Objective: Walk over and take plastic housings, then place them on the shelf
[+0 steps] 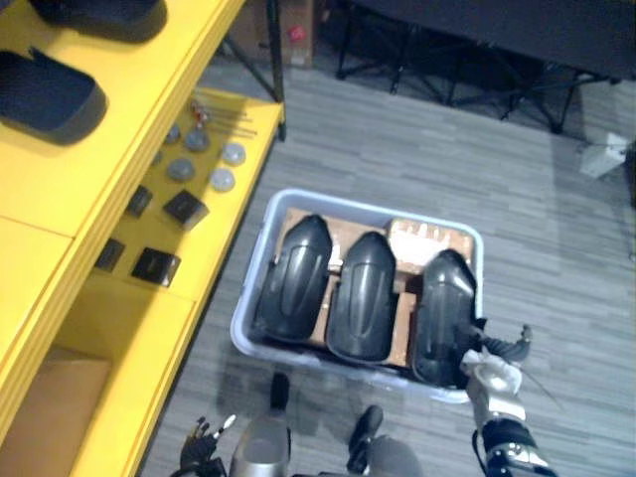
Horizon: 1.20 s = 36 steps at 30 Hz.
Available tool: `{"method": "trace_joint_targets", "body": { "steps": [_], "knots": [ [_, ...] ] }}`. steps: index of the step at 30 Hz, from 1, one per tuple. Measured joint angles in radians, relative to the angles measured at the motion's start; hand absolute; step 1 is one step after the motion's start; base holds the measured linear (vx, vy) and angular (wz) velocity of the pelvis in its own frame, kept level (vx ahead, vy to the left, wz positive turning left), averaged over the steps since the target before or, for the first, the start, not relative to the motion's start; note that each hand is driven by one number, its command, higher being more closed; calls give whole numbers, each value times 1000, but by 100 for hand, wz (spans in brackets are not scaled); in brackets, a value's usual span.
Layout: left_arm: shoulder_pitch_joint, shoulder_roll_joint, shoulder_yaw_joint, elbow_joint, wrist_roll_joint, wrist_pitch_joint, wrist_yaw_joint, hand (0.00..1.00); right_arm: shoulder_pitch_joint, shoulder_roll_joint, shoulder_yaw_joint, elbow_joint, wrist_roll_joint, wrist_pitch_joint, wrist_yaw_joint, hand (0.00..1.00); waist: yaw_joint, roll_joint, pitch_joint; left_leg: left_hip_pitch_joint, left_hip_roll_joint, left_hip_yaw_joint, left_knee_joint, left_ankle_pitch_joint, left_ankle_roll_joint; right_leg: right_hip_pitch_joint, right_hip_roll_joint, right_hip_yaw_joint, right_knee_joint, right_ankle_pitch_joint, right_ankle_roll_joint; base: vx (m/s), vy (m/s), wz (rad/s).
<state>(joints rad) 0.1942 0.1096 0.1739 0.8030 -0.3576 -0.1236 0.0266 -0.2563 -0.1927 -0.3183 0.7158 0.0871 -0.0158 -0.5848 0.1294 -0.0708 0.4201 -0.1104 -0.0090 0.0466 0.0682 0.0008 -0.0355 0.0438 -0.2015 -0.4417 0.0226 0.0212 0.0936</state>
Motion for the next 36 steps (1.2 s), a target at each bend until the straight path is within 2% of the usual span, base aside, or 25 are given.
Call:
{"method": "trace_joint_targets", "body": {
  "steps": [3, 6, 11, 16, 17, 24, 32, 36],
  "knots": [
    [-1, 1, 1, -6, -31, -6, -2, 0, -31, -20, 9, -3, 1, 35, -6, 0, 6, 6, 22, -36, 6, -7, 60, -26, 0, -14, 2, 3, 13, 0, 0, -42, 12, 3],
    [-17, 2, 1, -7, -36, -9, -7, 0, -50, -46, 44, -3, 28, 101, -8, 0, 26, 10, 49, -87, 16, -12, 125, -49, -2, -34, 11, 6, 22, -6, -8, -73, 7, 2],
    [-27, 1, 0, -11, -37, -12, -7, 0, -71, -46, 49, 0, 69, 168, -9, 0, 28, 15, 71, -119, 23, -22, 169, -55, -5, -51, 17, 15, 43, -29, -19, -68, 3, 4],
    [-44, 1, -2, -35, -39, -13, -7, 0, -74, -64, 70, 43, 96, 200, -5, 0, 38, 16, 72, -155, 32, -35, 188, -56, -9, -85, 24, 23, 62, -35, -14, -44, -9, 2],
    [-45, 1, -3, -37, -40, -15, -7, 0, -73, -64, 77, 53, 96, 212, -4, 100, 40, 16, 72, -154, 33, -35, 188, -56, -9, -85, 25, 25, 62, -35, -14, 0, 0, 0],
    [-50, 0, -39, -37, -75, -23, -6, 0, -97, -83, 73, 141, 91, 215, -6, 100, 49, 16, 73, -162, 35, -39, 188, -55, -9, -92, 29, 25, 62, -35, -15, 0, 0, 0],
    [-72, 1, -40, -24, -78, -30, -6, 0, -149, -129, 64, 217, 59, 146, -6, 100, 52, 23, 77, -191, 35, -47, 188, -50, -13, -124, 29, 23, 74, -40, -16, -7, -1, 1],
    [-93, 1, -41, 3, -114, -31, -6, 0, -191, -164, 64, 255, 41, 126, -6, 100, 54, 47, 90, -207, 34, -61, 186, -39, -16, -141, 29, 15, 89, -43, -18, -31, -13, 8]
  ]
}}
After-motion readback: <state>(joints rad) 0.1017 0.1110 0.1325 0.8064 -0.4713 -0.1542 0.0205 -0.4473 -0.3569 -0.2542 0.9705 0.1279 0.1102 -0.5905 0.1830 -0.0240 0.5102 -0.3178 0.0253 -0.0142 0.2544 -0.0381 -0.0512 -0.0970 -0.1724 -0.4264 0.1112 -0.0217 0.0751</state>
